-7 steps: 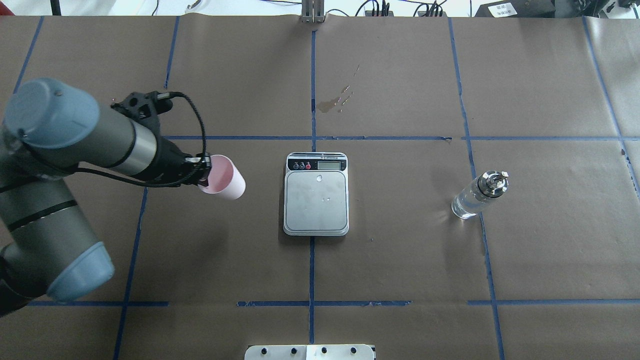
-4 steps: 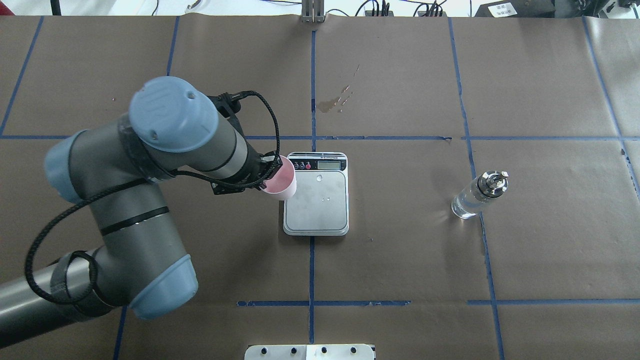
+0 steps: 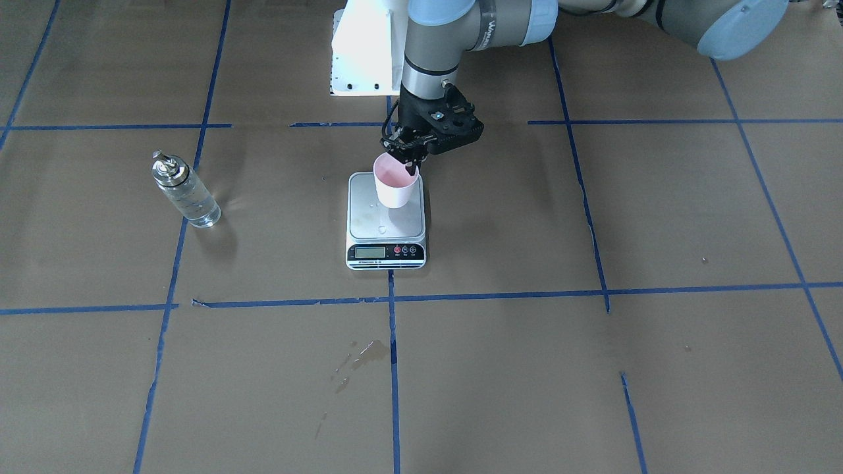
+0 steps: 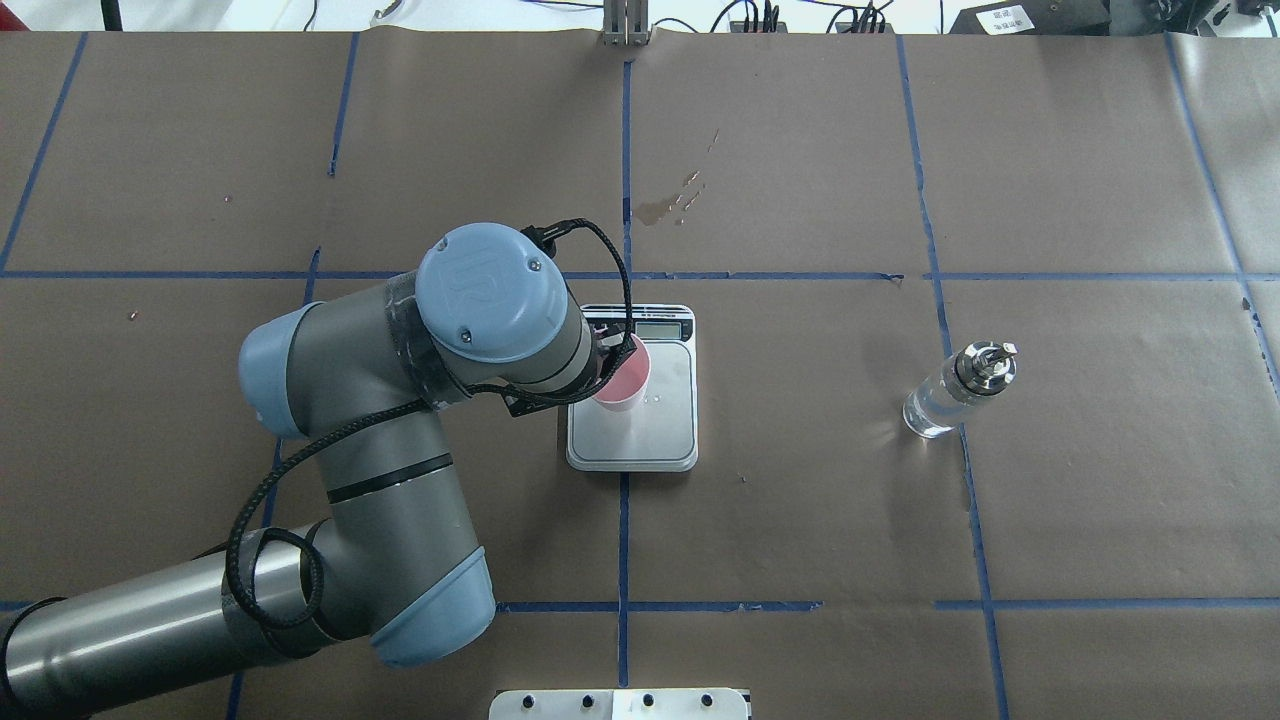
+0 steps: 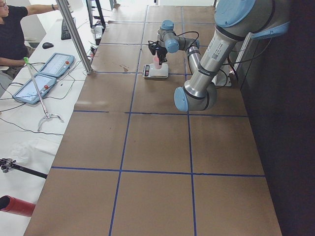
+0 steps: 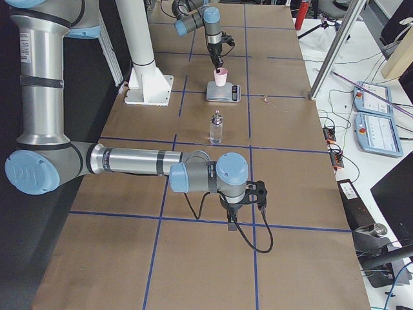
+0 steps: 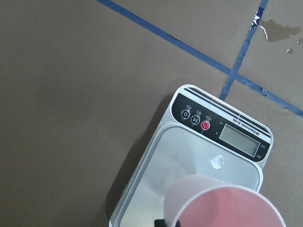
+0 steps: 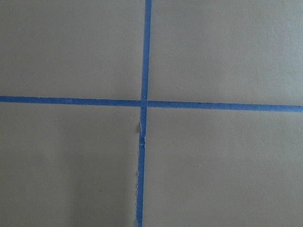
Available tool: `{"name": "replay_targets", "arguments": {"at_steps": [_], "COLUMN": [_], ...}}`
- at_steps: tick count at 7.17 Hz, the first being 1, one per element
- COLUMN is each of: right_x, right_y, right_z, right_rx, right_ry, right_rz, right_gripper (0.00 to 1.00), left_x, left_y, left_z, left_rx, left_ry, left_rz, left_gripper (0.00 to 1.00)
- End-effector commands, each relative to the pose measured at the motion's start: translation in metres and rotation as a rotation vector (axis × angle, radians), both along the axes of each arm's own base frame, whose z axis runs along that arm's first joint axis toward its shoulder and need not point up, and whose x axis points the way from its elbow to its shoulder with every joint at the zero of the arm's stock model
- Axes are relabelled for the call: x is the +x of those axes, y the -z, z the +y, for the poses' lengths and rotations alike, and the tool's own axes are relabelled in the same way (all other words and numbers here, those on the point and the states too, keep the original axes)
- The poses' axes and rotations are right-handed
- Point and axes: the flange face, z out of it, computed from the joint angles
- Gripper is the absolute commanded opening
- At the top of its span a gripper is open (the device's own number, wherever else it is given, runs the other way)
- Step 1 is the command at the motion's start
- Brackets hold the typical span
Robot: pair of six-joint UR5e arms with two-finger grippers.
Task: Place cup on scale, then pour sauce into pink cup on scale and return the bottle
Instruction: 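Carry the pink cup with the left gripper onto the scale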
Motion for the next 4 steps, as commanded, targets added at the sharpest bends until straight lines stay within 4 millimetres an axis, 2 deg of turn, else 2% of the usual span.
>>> {"name": "replay_targets", "arguments": {"at_steps": [1, 3, 4], "right_x": [-0.001, -0.001, -0.001], "right_y": [-0.001, -0.002, -0.001], "right_z": [0.001, 0.003, 0.002], "right_rx": [-0.006, -0.009, -0.008], "right_ry": [-0.002, -0.002, -0.002], "right_rz": [-0.008, -0.009, -0.009], "right_gripper": [1.0, 1.0, 1.0], "left_x": [0.013, 0.018, 0.016], "left_y": [-0.007, -0.006, -0.002], "left_z": [-0.002, 0.007, 0.009], "left_rx": [0.001, 0.01, 0.017], "left_ry": [-0.006, -0.03, -0.034], "left_rz": [-0.003, 0.005, 0.026], "left_gripper": [0.0, 0.0, 0.37]}}
